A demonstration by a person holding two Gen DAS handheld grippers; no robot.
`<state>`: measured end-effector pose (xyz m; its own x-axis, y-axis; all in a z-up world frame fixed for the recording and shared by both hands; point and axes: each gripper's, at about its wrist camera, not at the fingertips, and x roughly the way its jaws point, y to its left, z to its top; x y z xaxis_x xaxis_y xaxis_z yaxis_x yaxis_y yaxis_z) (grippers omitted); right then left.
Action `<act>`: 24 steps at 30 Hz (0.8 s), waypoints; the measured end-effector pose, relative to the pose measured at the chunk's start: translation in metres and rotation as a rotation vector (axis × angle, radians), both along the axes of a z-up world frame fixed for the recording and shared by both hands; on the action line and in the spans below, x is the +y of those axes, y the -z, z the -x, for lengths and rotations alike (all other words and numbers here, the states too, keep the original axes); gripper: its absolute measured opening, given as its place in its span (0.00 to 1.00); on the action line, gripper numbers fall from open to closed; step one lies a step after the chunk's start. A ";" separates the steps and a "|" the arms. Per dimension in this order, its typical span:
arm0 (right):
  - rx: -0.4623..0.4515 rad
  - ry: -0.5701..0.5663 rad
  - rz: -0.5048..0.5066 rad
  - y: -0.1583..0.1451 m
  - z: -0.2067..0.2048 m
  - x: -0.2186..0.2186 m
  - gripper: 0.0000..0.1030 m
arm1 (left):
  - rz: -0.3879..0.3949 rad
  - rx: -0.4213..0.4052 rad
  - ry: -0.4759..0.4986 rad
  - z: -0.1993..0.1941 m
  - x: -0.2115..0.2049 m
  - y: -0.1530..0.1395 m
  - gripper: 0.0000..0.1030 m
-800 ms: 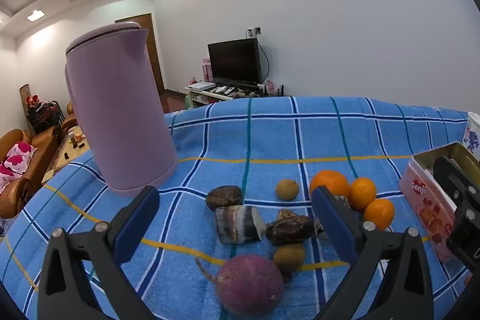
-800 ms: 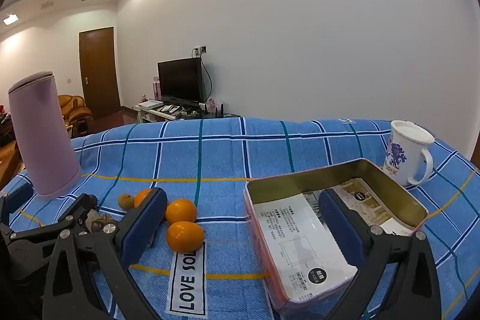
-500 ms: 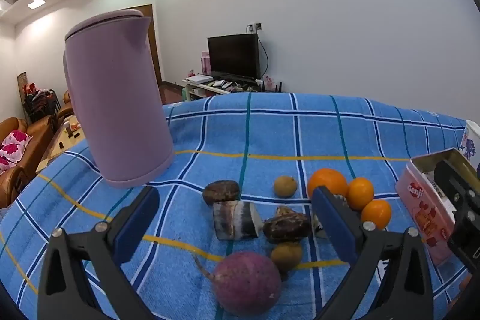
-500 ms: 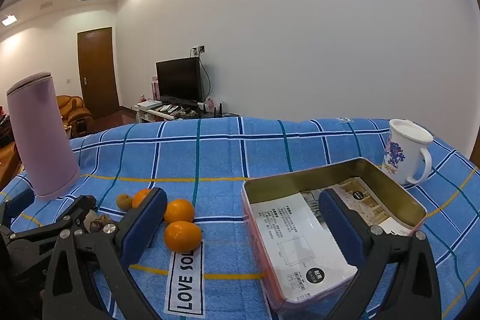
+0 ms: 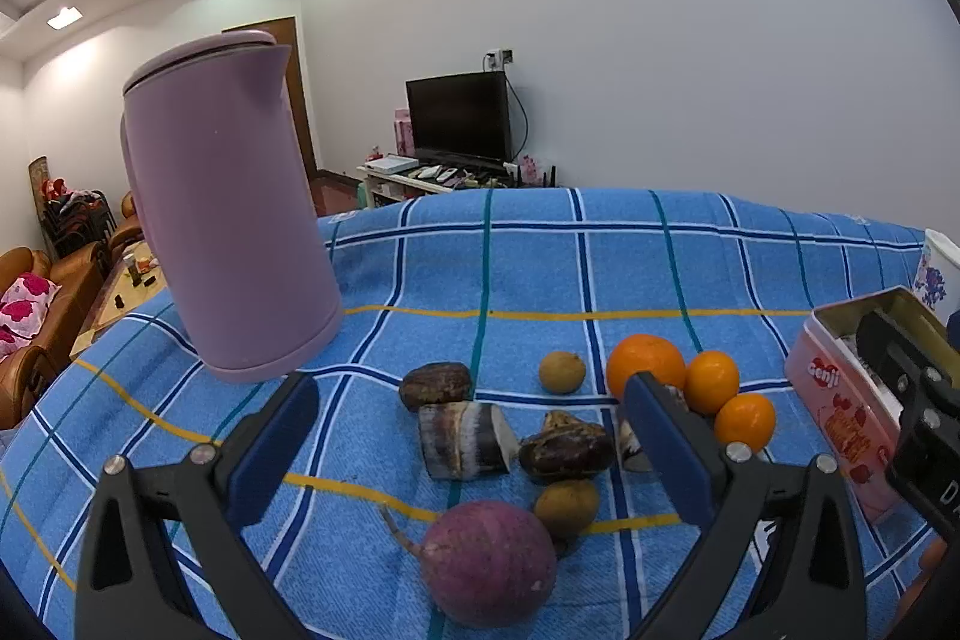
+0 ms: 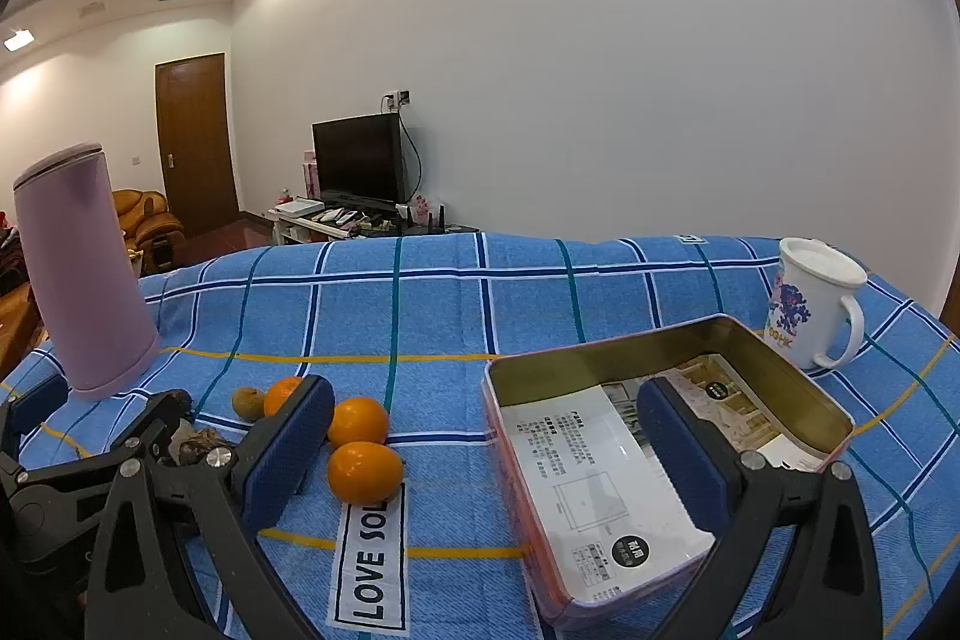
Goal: Organize fruits
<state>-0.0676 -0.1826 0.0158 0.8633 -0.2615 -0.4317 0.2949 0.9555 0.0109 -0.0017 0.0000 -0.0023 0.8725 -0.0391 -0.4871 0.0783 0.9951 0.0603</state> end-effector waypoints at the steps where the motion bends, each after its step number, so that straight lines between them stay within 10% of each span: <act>1: 0.000 -0.001 0.002 0.000 0.000 0.000 0.99 | 0.001 0.001 0.001 -0.001 0.001 0.000 1.00; 24: -0.001 -0.008 0.008 -0.001 0.000 0.003 0.99 | -0.001 0.006 0.005 0.001 -0.001 0.000 1.00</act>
